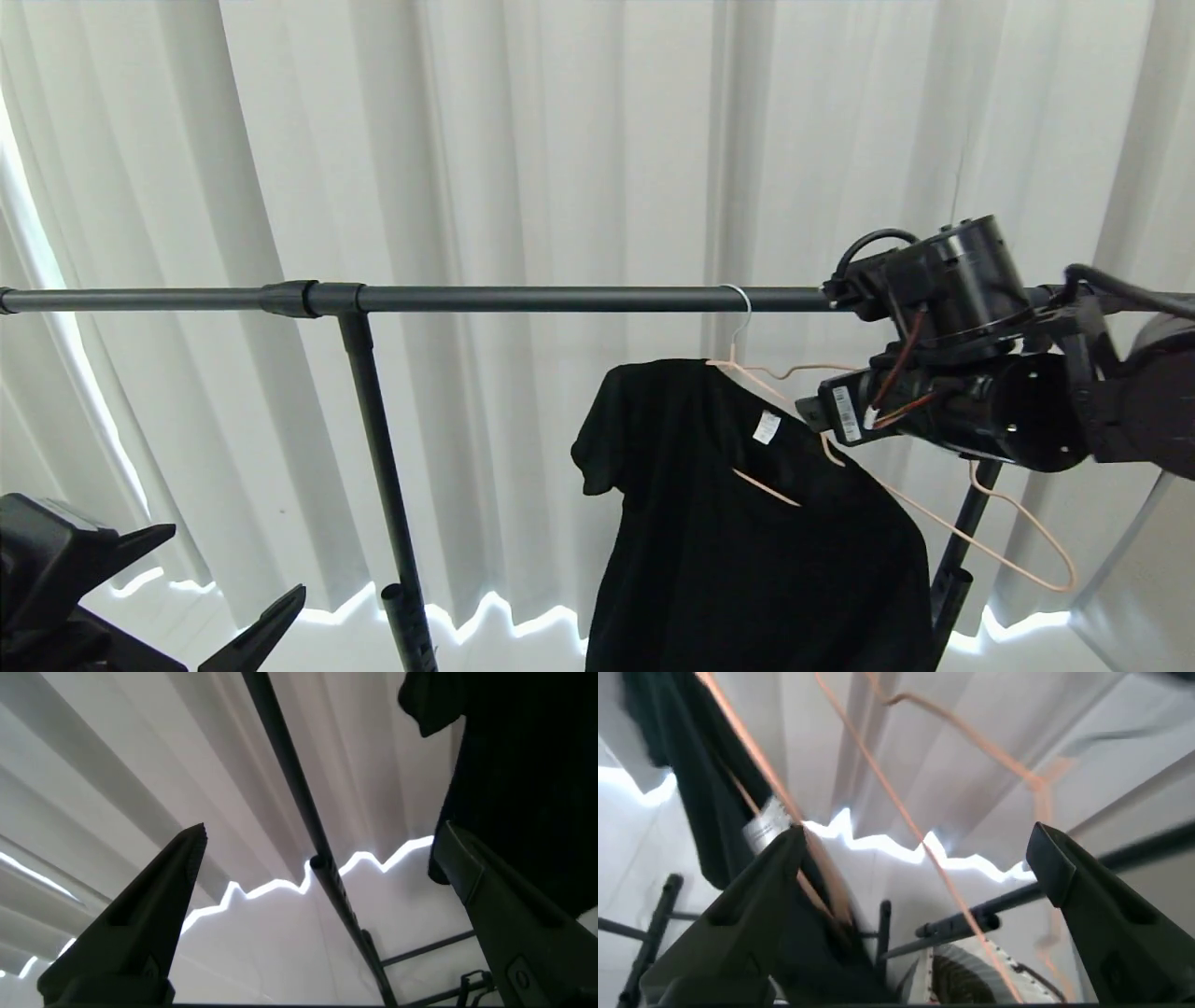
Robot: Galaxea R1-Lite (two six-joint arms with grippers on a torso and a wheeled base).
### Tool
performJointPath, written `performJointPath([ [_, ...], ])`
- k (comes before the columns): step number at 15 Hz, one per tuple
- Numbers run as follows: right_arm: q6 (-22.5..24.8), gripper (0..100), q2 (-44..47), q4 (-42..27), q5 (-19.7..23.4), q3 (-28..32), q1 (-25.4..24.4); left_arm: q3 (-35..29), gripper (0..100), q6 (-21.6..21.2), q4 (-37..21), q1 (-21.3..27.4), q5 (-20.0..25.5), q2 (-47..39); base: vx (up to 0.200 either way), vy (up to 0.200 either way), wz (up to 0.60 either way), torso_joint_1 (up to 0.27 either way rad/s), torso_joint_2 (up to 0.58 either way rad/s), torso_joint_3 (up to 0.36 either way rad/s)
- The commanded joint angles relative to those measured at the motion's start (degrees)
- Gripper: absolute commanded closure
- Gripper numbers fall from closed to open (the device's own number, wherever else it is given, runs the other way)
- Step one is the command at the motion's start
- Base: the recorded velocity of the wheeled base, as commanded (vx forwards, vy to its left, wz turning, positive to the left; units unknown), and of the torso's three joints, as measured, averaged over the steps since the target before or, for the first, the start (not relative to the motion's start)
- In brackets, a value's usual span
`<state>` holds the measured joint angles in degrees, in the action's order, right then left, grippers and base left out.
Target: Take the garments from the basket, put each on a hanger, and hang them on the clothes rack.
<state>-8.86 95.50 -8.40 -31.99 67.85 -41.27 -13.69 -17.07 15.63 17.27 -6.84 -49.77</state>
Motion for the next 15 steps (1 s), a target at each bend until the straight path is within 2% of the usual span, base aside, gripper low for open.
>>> performJointPath([
  [1,2.27,0,-9.54,-1.8,0.0,-3.43,-0.22,-0.02,0,-0.07,0.02,-1.01,-0.02,-0.32,0.0,0.0,0.0,0.0,0.0,0.0],
  [2,2.27,0,-9.54,-1.8,0.0,-3.43,-0.22,-0.02,0,-0.07,0.02,-1.01,-0.02,-0.32,-0.2,0.0,0.0,-0.002,0.0,0.002],
  [6,6.4,0,-18.07,-3.11,-0.44,-11.25,2.51,-0.02,0,-0.07,0.02,-5.15,-0.02,-0.24,-0.2,0.0,0.0,0.01,0.0,0.001],
  [8,13.61,0,-23.87,-5.22,-0.71,-16.35,10.42,0.15,0,0.1,0.02,-8.57,-0.02,-0.24,-0.2,0.0,0.0,-0.007,0.0,0.007],
  [9,15.54,0,-25.45,-5.14,-0.71,-17.49,12.96,0.15,0,0.1,0.02,-9.54,-0.02,-0.24,-0.2,0.0,0.0,0.002,0.0,0.002],
  [13,19.23,0,-30.73,-4.87,-0.71,-21.89,21.14,0.33,0,0.1,0.02,-10.07,-0.1,-0.15,-0.2,0.0,0.0,0.001,0.0,0.004],
  [15,19.76,0,-33.63,-4.87,-0.71,-24.52,24.21,0.95,0,0.02,0.02,-11.91,-0.19,-0.06,-0.2,0.0,0.0,0.002,0.0,0.005],
])
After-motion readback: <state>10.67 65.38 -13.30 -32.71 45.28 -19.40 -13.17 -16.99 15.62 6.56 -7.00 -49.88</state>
